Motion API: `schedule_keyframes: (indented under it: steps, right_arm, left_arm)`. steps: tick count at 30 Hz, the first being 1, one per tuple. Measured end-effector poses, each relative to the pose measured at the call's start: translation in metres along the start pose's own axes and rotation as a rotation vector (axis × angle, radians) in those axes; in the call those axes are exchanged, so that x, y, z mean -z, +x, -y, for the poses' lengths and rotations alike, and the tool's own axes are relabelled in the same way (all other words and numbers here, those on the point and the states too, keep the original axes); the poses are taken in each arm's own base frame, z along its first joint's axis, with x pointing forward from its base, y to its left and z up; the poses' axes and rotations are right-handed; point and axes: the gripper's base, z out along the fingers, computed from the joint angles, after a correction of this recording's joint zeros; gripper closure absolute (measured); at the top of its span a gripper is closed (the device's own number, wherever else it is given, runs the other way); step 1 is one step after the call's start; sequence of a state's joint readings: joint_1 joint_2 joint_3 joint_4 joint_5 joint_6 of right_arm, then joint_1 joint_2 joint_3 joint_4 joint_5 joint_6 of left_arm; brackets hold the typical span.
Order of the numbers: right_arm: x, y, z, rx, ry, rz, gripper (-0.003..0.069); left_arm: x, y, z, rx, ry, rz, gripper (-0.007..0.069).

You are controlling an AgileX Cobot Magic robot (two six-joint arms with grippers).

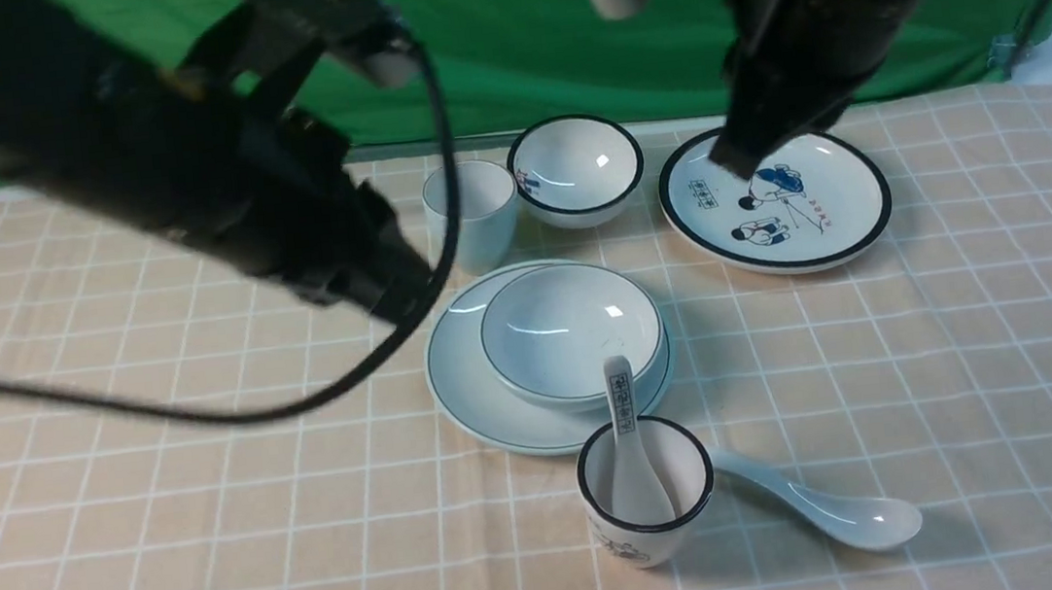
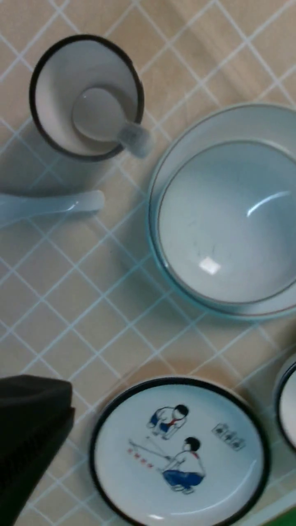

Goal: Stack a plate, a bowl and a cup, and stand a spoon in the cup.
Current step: Use the left arm to grab a blue teacup

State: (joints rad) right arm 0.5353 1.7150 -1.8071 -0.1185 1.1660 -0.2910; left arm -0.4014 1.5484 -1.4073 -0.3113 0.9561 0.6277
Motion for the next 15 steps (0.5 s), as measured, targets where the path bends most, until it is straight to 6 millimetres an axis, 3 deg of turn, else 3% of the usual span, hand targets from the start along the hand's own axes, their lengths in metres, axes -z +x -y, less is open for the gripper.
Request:
schedule_keyframes:
  steps: [2,4,6,8,9,14,15]
  right_arm:
    - [0.011,0.022,0.002,-0.068,-0.033,-0.004,0.0628]
    - [0.013,0.03,-0.001,-0.079,-0.052,-0.013,0.0628]
    - [0.023,0.051,-0.013,-0.096,-0.107,-0.012,0.0625]
    - [0.025,0.061,-0.02,-0.102,-0.144,-0.015,0.0624]
    - [0.027,0.073,-0.028,-0.097,-0.18,-0.011,0.0623]
    - [0.028,0.112,-0.047,-0.079,-0.236,-0.017,0.0622]
    - [0.029,0.112,-0.047,-0.079,-0.235,-0.011,0.0622]
  left_arm:
    - [-0.036,-0.02,-0.026,-0.074,-0.029,-0.074,0.0601]
    - [-0.051,-0.028,-0.036,-0.12,-0.036,-0.102,0.0581]
    - [-0.081,-0.041,-0.053,-0.228,-0.023,-0.153,0.0513]
    - [-0.091,-0.045,-0.058,-0.268,-0.018,-0.164,0.0475]
    - [-0.102,-0.051,-0.066,-0.318,-0.029,-0.17,0.0398]
    - [-0.131,-0.055,-0.079,-0.42,-0.056,-0.171,0.0218]
    - [-0.132,-0.055,-0.079,-0.424,-0.054,-0.173,0.0218]
